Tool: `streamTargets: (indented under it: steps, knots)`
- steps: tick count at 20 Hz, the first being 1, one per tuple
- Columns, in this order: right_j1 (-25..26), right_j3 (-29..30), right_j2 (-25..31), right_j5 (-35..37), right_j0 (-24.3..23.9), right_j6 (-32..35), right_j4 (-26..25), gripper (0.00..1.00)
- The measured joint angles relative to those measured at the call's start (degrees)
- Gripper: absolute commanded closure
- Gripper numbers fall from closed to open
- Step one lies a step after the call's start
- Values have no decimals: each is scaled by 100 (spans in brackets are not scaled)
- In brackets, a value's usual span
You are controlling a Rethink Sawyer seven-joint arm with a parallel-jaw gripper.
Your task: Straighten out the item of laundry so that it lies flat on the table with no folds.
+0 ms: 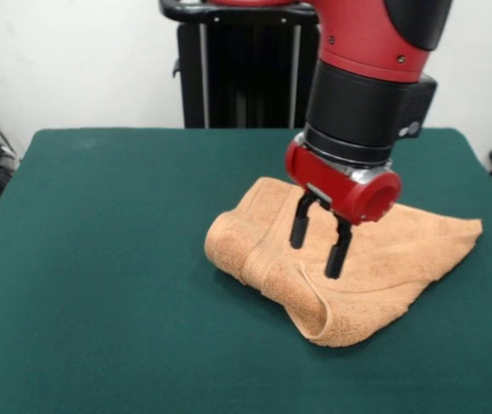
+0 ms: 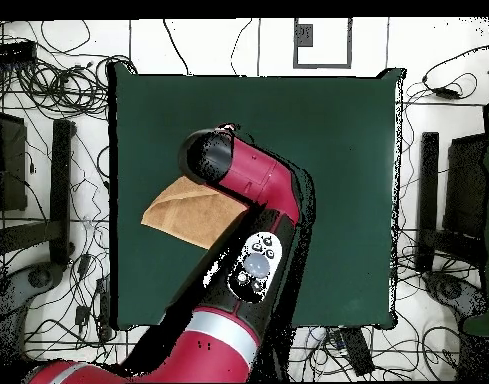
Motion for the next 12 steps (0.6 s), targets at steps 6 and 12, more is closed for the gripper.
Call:
streamTargets:
  steps: [6, 12]
  knots:
    - [16, -49, 0, 0, 74, 161, 4, 0]
    - [13, -52, 1, 0, -13, 178, 4, 0]
